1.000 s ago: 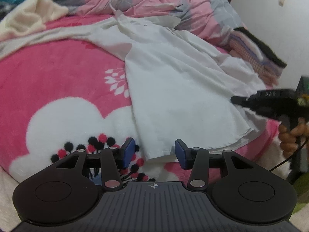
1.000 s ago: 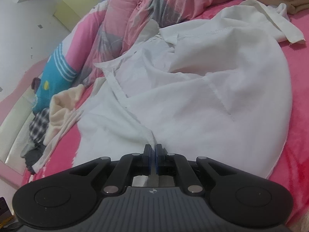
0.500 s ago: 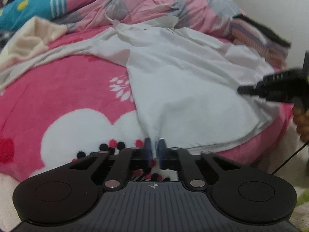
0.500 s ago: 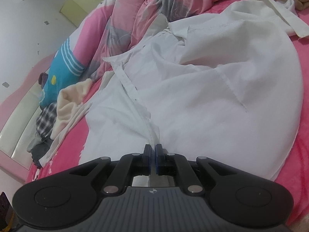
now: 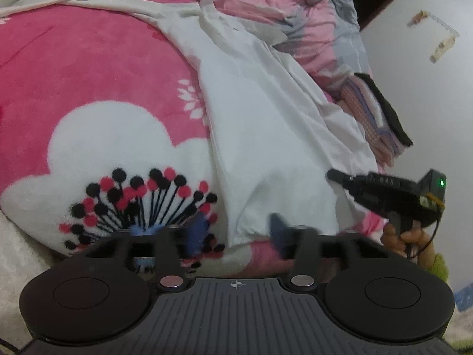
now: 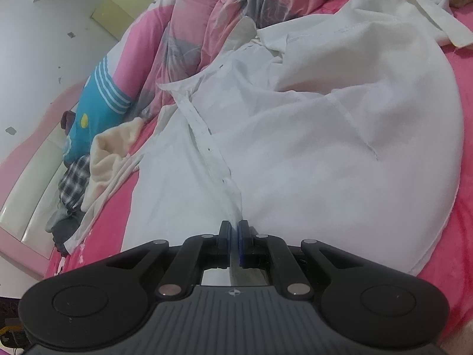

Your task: Fold clothes

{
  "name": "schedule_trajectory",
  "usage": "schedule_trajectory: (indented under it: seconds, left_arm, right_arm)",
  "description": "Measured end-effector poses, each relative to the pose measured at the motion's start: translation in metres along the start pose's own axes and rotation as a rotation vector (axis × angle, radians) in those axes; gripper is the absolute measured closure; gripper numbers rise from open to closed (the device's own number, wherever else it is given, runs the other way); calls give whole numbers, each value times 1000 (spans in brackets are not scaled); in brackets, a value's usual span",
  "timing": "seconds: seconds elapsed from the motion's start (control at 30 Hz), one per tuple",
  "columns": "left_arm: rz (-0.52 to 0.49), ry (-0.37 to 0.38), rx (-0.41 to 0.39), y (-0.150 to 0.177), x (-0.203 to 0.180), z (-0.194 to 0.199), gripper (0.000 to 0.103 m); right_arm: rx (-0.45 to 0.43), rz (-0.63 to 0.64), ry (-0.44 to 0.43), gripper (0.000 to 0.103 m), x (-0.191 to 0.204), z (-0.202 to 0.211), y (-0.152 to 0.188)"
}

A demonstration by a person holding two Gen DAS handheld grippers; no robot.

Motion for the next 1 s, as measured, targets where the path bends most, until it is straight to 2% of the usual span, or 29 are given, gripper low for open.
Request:
schedule_trajectory:
  seconds: [0.07, 0.13, 0.17, 0.2, 0.27, 0.4, 0.47, 0.67, 0.87, 0.93, 0.97, 1.0]
  left_arm:
    - [-8, -12, 0, -2, 1, -6, 46]
    - [-20, -29, 8, -2, 2, -13, 55]
    - [-25, -40, 22, -1, 2, -16, 82]
    - [-31, -52, 35, 1, 2, -19, 103]
    - [-22, -65, 43, 3, 2, -20, 103]
    - [72, -6, 20, 4, -5, 0, 103]
    - [82, 0, 28, 6, -6, 5, 103]
    - [78, -62, 78, 16, 2, -1, 103]
    - [-18, -126, 171, 13, 1, -8, 100]
    - [-31, -131, 173, 8, 1, -1, 94]
    - [-38, -135, 168, 3, 2, 4, 89]
    - [-45, -139, 164, -2, 3, 10, 89]
  right_arm:
    - [0, -1, 0, 98, 0, 0, 0]
    - [1, -5, 0, 98, 0, 0, 0]
    - [3, -10, -2, 98, -1, -1, 0]
    - [4, -11, -4, 98, -1, -1, 0]
    - [4, -8, -8, 98, -1, 0, 0]
    - [5, -2, -17, 97, 0, 3, -1]
    - [7, 2, -22, 97, 0, 4, 0]
    - [31, -5, -33, 96, 0, 0, 7]
    - [39, 55, -30, 76, 3, 12, 9]
    - [19, 74, -32, 66, 4, 20, 6]
    - [5, 82, -35, 65, 5, 25, 3]
    - [-8, 91, -38, 64, 6, 30, 1]
Point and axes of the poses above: each gripper's, at about its wrist camera, not at the fingertips, and z roughly against the way its jaws point, x to its left, y to its underside, the point moved 7 cm from there along -z, roughly the way its jaws point, and after that the axes turned 15 degrees about y, right-handed, at the moved point
